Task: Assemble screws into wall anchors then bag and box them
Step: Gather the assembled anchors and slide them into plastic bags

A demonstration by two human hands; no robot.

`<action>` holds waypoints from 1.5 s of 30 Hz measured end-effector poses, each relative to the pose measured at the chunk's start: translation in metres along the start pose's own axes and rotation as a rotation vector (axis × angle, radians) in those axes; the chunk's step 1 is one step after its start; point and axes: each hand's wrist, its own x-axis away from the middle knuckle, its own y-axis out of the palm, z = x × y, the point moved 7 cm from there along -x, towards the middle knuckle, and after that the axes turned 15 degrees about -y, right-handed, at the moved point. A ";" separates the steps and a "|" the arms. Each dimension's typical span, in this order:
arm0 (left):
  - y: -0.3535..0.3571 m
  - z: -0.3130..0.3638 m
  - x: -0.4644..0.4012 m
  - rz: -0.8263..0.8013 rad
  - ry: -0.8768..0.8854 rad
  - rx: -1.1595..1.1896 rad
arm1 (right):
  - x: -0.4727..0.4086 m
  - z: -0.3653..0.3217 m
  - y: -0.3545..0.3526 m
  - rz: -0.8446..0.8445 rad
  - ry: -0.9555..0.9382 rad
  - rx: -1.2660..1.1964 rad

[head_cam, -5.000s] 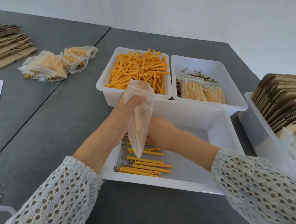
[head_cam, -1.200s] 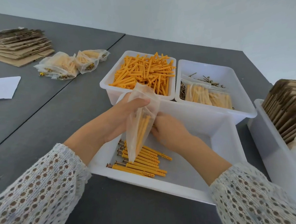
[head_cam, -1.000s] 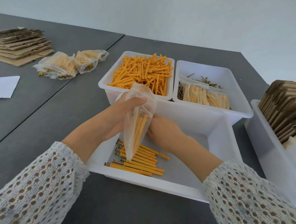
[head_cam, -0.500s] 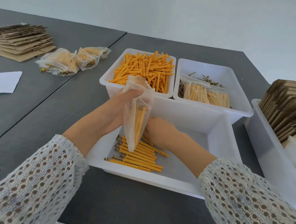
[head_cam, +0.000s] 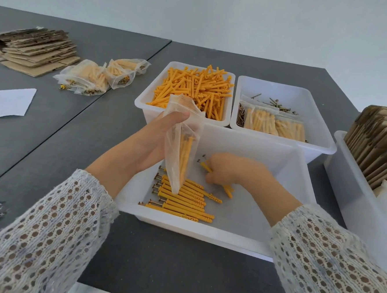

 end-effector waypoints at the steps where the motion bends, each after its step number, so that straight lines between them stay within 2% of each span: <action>1: 0.000 0.000 0.000 -0.007 0.007 -0.005 | 0.004 0.008 -0.002 -0.002 0.016 -0.084; 4: 0.002 0.001 0.001 -0.016 0.010 -0.028 | 0.014 0.026 -0.023 0.133 0.020 -0.363; 7: 0.002 0.000 -0.001 -0.014 0.002 -0.069 | 0.028 0.032 -0.052 0.412 -0.080 -0.781; 12: 0.009 -0.004 -0.002 -0.028 -0.013 -0.183 | 0.054 0.042 -0.092 1.004 -0.206 -1.322; 15: 0.010 -0.004 -0.001 -0.021 -0.011 -0.199 | 0.059 0.038 -0.100 1.153 -0.345 -1.592; 17: 0.011 -0.004 0.000 -0.016 -0.015 -0.215 | 0.059 0.029 -0.102 1.141 -0.433 -1.636; 20: 0.012 -0.004 0.001 -0.019 -0.015 -0.231 | 0.054 0.015 -0.103 1.107 -0.456 -1.530; 24: 0.016 -0.003 0.002 -0.049 0.000 -0.247 | 0.047 -0.004 -0.104 1.080 -0.372 -1.142; 27: 0.022 0.000 0.004 -0.108 0.038 -0.243 | 0.040 -0.020 -0.097 0.923 -0.351 -0.894; 31: 0.020 0.002 0.002 -0.112 0.054 -0.214 | 0.034 -0.034 -0.090 0.772 -0.370 -0.766; 33: 0.019 0.002 0.002 -0.117 0.065 -0.193 | 0.040 -0.043 -0.094 0.821 -0.454 -0.732; 35: 0.018 0.002 0.002 -0.127 0.067 -0.172 | 0.043 -0.038 -0.099 0.930 -0.445 -0.731; 38: 0.011 0.001 0.001 -0.092 0.047 -0.106 | 0.041 -0.004 -0.093 1.045 -0.168 -0.746; 39: 0.009 0.002 0.001 -0.083 0.044 -0.085 | 0.038 0.005 -0.087 1.006 -0.073 -0.749; 41: 0.007 0.003 0.002 -0.088 0.049 -0.033 | 0.026 0.010 -0.068 0.766 0.010 -0.744; 43: 0.004 0.004 0.002 -0.089 0.057 0.021 | 0.013 -0.005 -0.044 0.429 -0.033 -0.614; 45: 0.002 0.004 0.002 -0.073 0.058 0.051 | 0.003 -0.030 -0.022 0.213 -0.147 -0.426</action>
